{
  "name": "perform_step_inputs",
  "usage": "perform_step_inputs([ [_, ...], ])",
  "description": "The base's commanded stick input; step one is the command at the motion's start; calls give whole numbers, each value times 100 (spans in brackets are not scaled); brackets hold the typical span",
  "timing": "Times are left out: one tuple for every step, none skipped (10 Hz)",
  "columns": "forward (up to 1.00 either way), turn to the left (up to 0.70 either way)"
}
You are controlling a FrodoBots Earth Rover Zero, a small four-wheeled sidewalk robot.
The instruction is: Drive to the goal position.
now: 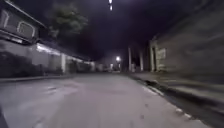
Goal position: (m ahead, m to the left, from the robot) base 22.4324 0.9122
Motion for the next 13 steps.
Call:
perform_step_inputs([
  [70,-35],
  [70,-35],
  [70,-35],
  [70,-35],
  [70,0],
  [70,0],
  [70,0],
  [70,0],
  [70,0],
  [70,0],
  [70,-35],
  [70,-35],
  [70,-35],
])
